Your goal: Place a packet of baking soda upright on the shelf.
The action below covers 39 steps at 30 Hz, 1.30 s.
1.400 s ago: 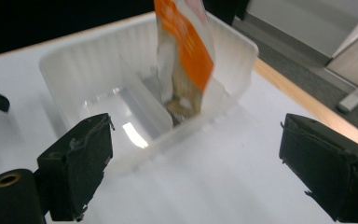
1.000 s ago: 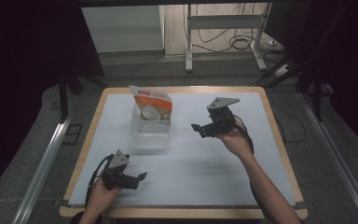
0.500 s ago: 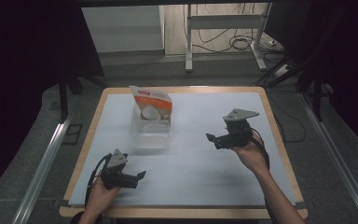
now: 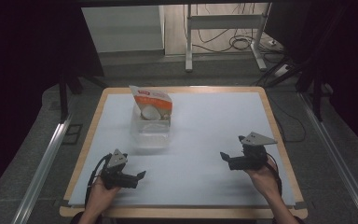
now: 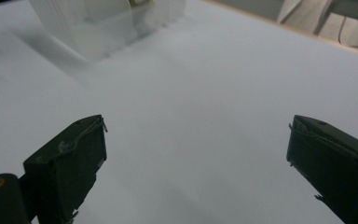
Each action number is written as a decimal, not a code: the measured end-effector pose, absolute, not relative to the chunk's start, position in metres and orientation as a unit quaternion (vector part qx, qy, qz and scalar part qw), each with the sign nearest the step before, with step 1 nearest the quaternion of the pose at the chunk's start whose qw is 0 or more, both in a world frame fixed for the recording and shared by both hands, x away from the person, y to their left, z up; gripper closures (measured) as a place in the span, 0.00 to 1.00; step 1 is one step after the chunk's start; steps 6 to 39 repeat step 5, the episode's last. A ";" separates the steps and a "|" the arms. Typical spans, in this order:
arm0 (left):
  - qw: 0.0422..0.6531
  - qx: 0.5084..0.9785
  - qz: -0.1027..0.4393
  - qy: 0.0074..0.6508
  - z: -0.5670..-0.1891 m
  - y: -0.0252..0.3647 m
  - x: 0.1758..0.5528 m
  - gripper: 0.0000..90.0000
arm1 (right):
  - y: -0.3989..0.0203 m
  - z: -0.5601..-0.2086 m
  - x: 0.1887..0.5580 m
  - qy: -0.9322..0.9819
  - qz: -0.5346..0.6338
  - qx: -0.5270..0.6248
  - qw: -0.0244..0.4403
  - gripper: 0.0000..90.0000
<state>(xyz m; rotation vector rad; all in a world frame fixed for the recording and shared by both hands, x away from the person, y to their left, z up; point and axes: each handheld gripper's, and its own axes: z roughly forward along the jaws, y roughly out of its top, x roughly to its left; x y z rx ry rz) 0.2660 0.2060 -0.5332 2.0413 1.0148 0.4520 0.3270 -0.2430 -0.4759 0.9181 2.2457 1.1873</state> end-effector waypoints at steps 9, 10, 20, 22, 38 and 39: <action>0.398 0.806 0.180 0.400 -0.533 0.206 0.267 0.01 | -0.253 -0.485 0.327 0.810 0.420 0.350 0.214 0.04; 0.398 0.806 0.180 0.400 -0.533 0.206 0.267 0.01 | -0.253 -0.485 0.327 0.810 0.420 0.350 0.214 0.04; 0.398 0.806 0.180 0.400 -0.533 0.206 0.267 0.01 | -0.253 -0.485 0.327 0.810 0.420 0.350 0.214 0.04; 0.398 0.806 0.180 0.400 -0.533 0.206 0.267 0.01 | -0.253 -0.485 0.327 0.810 0.420 0.350 0.214 0.04; 0.398 0.806 0.180 0.400 -0.533 0.206 0.267 0.01 | -0.253 -0.485 0.327 0.810 0.420 0.350 0.214 0.04; 0.398 0.806 0.180 0.400 -0.533 0.206 0.267 0.01 | -0.253 -0.485 0.327 0.810 0.420 0.350 0.214 0.04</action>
